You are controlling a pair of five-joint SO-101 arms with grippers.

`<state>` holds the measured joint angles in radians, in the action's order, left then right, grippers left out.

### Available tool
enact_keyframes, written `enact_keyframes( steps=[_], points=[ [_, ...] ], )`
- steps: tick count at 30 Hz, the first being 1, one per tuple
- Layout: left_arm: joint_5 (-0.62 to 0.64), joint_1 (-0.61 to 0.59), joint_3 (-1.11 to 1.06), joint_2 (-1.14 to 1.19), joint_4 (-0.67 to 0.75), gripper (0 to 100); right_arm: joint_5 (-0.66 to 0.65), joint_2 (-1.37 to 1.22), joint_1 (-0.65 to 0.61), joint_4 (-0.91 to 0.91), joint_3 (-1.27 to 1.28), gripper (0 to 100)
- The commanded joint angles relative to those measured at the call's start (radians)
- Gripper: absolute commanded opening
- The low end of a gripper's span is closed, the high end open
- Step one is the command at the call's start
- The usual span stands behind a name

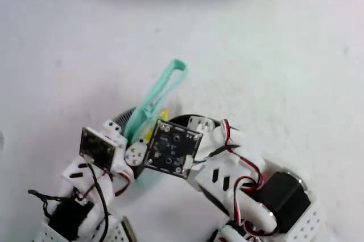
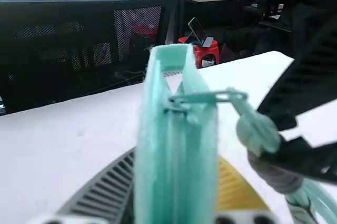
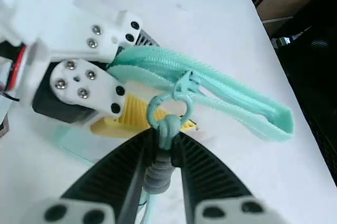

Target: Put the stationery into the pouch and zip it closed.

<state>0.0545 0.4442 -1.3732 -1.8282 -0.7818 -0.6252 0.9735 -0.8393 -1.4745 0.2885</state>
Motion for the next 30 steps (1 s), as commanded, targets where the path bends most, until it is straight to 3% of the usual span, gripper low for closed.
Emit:
enact_keyframes(
  steps=[1,14,21,25,30],
  points=[
    [0.006,-0.008,0.054,-0.004,0.0,2,-0.012,-0.005,-0.007,0.007,-0.011,1.7],
    [0.008,-0.008,0.049,-0.004,-0.005,2,-0.002,-0.01,0.058,0.113,0.054,2.3],
    [0.008,-0.008,0.048,-0.004,-0.005,2,-0.002,-0.007,0.054,0.246,0.193,23.7],
    [0.008,-0.008,0.048,-0.004,-0.005,2,0.0,-0.007,0.053,0.265,0.206,21.1],
    [0.008,-0.008,0.048,-0.004,-0.006,2,0.103,-0.007,0.053,0.314,0.203,20.8]
  ],
)
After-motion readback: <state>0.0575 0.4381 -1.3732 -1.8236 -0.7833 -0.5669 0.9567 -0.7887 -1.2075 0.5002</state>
